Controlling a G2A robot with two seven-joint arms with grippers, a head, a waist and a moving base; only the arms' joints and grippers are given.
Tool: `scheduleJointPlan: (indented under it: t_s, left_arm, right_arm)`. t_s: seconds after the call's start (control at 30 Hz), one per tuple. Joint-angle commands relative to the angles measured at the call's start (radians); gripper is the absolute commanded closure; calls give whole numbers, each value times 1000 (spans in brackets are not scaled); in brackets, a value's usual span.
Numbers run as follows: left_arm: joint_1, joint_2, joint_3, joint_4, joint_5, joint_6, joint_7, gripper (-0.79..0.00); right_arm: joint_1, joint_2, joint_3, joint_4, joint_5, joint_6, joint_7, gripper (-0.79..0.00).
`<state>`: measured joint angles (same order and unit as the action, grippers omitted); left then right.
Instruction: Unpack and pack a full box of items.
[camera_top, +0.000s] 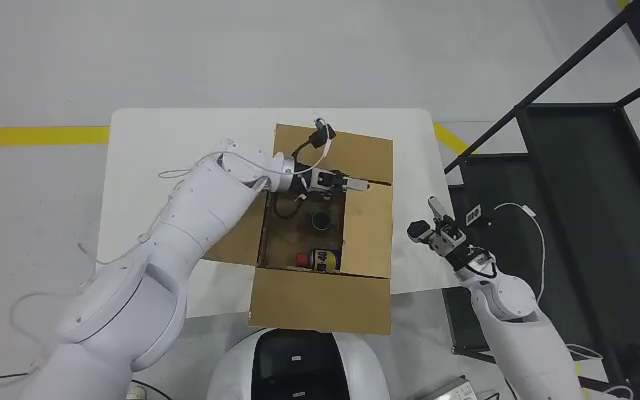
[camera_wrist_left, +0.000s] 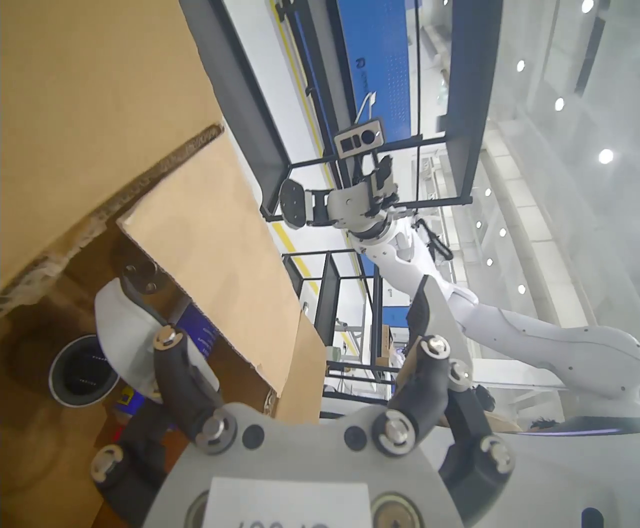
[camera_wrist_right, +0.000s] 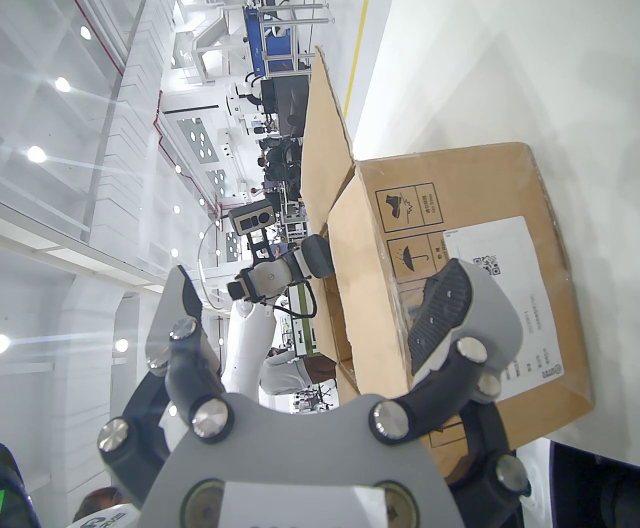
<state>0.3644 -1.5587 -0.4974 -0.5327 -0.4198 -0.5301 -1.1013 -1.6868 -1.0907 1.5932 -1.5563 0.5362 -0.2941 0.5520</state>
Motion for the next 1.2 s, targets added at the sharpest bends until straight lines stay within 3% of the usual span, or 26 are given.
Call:
scheduleJointPlan:
  t_s: [0.0, 0.13, 0.27, 0.47, 0.6, 0.7, 0.83, 0.97, 1.17]
  left_arm:
    - [7, 29, -40, -13, -5, -29, 4, -785]
    - [35, 100, -139, -59, -12, -69, 23, -785]
    - [111, 184, -256, -186, 17, -65, 49, -785]
    - [323, 304, -453, -564, 138, 100, 85, -785]
    - [468, 352, -557, -808, 213, 229, 96, -785]
    - [535, 370, -597, -914, 244, 300, 92, -785]
    - [547, 375, -592, -947, 266, 385, 72, -785]
    - [503, 364, -546, -902, 251, 421, 53, -785]
    - [372, 327, -437, -751, 202, 434, 2, -785]
  right_arm:
    - [13, -2, -9, 6, -9, 1, -7, -785]
    - [48, -7, -39, 25, -24, 4, -9, -785]
    - [93, -15, -84, 49, -27, 5, -9, -785]
    - [166, -28, -142, 89, -35, 5, -36, -785]
    - [212, -37, -177, 111, -39, 2, -48, -785]
    - [234, -42, -193, 114, -35, -3, -51, -785]
    - [222, -42, -181, 102, -37, -19, -50, -785]
    - [160, -35, -124, 68, -19, -48, -38, -785]
    - [35, -20, -21, -8, 16, -81, 66, -785]
